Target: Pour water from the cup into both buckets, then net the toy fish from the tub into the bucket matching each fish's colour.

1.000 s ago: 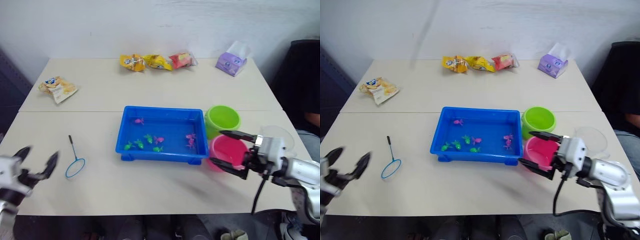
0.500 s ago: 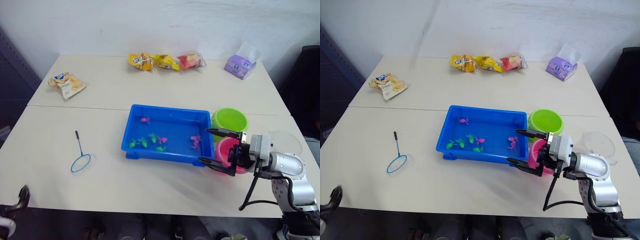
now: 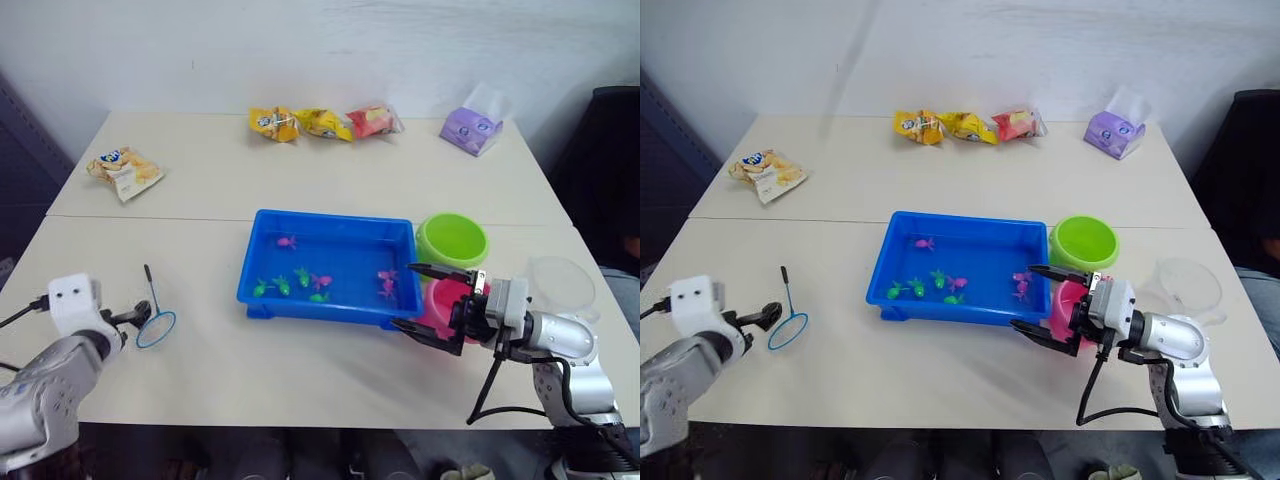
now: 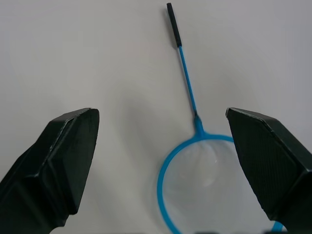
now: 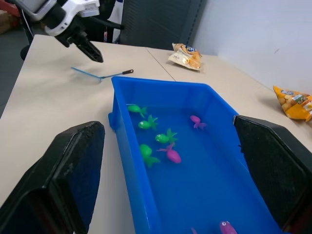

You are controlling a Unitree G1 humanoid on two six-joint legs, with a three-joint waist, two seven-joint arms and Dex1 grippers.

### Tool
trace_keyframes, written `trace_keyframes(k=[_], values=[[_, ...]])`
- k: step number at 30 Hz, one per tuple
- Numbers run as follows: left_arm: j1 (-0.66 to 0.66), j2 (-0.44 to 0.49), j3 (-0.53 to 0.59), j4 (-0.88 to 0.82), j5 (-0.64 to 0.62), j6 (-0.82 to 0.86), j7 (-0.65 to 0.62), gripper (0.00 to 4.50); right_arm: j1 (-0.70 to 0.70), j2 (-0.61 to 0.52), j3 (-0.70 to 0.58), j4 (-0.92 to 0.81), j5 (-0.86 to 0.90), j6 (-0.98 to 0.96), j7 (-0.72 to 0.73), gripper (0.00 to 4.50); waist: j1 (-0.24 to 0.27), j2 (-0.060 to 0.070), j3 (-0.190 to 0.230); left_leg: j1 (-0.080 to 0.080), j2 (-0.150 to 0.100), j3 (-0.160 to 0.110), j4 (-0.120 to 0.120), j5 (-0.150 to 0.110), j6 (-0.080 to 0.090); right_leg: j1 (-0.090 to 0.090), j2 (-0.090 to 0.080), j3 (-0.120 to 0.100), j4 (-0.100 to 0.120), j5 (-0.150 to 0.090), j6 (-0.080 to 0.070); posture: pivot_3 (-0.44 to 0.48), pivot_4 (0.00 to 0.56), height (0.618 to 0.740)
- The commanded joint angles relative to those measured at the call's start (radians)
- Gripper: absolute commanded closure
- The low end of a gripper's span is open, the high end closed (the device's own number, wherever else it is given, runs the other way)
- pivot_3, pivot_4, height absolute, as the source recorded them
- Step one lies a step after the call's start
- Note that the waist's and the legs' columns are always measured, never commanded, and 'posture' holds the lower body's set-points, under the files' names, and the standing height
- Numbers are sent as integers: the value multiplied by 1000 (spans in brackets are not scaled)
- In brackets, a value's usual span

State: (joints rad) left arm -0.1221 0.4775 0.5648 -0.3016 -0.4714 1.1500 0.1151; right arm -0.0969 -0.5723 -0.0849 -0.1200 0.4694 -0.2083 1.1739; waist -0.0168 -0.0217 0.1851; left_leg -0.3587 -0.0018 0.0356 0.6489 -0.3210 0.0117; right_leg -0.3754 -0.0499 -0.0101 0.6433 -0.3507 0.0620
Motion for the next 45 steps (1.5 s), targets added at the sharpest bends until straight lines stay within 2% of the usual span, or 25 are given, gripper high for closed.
trace_keyframes(k=[1, 8, 13, 16, 19, 24, 27, 29, 33, 36, 39, 42, 45], values=[[-76, -4, -51, 77, 55, -34, 10, 0, 9, 7, -15, -35, -1, -28, -26, 31, 0, 0, 0, 0, 0, 0, 0, 0, 0, 0, 0, 0, 0, 0, 0, 0, 150, 740], [-233, -28, -72, 341, 107, -98, 4, 0, 38, 8, -18, -62, -9, -42, -62, 31, 3, 0, 0, 0, 0, 0, 1, 1, -2, 0, 1, -1, 1, 0, 0, 0, 150, 740], [-220, -18, -106, 372, 132, -85, -26, 0, 58, 13, -27, -79, -19, -58, -99, 31, 5, 0, 0, 0, 0, 0, 0, 1, -2, 0, 0, -1, 1, 0, 0, 0, 150, 740], [-183, -3, -143, 395, 163, -90, -53, 913, 71, 10, -26, -98, -26, -58, -122, 0, 5, 0, 0, 1, 0, 0, 0, 1, -3, 0, 0, 0, 1, 0, 0, 0, 150, 740], [-153, -1, -148, 420, 176, -92, -72, 2176, 80, 7, -23, -119, -25, -52, -139, 0, 4, 1, -1, 2, 0, 1, 0, 1, -3, 0, 0, 0, 2, 0, 0, 0, 150, 740], [-117, -26, -94, 412, 171, -95, -65, 4327, 84, 4, -25, -133, -30, -47, -160, 0, 2, 6, -4, 3, 0, 1, 0, 1, -3, 1, 0, 0, 3, 0, 0, 0, 150, 740], [-94, -46, -39, 390, 151, -131, -79, 4423, 85, 1, -25, -139, -31, -43, -170, 0, -9, 9, -6, 4, 0, 1, 0, 1, -3, 1, 0, 1, 3, 0, 0, 0, 150, 740], [-93, -48, -17, 368, 139, -253, -129, 4423, 84, -2, -25, -143, -30, -38, -174, 0, -13, 10, -6, 4, 0, 2, -1, 2, -3, 1, 0, 1, 3, 0, 0, 0, 150, 740], [-81, 55, 9, 304, 76, -456, -368, 4423, 73, -11, -27, -149, -14, -10, -180, 0, -10, 4, -3, 3, 1, 1, 0, 2, -4, 0, 1, 0, 4, 0, 0, 0, 150, 740], [-89, 200, -6, 250, 5, -565, -650, 4423, 29, -41, -22, -159, 32, 73, -165, 0, -9, 0, -1, 2, 1, 0, 0, 3, -5, -1, 0, -1, 3, 0, 0, 0, 150, 740], [-109, 343, -102, 225, 5, -687, -895, 4423, -24, -104, 4, -196, 25, 243, -199, 0, -8, 2, 0, 1, -1, 0, -1, 3, -4, 0, -3, -2, 1, 0, -1, 0, 150, 740], [-142, 439, -226, 196, 24, -790, -1097, 4423, -83, -141, 39, -246, 64, 366, -181, 0, -9, 7, 0, 1, -3, 0, -3, 2, -1, 0, -7, -4, -1, 0, -1, 0, 150, 740], [-224, 520, -419, 154, 90, -901, -1297, 4423, -163, -244, 101, -322, 117, 658, -194, 0, -11, 7, 0, -2, -3, 0, -4, 2, 0, -2, -7, -5, -3, 0, -1, 0, 150, 740]])
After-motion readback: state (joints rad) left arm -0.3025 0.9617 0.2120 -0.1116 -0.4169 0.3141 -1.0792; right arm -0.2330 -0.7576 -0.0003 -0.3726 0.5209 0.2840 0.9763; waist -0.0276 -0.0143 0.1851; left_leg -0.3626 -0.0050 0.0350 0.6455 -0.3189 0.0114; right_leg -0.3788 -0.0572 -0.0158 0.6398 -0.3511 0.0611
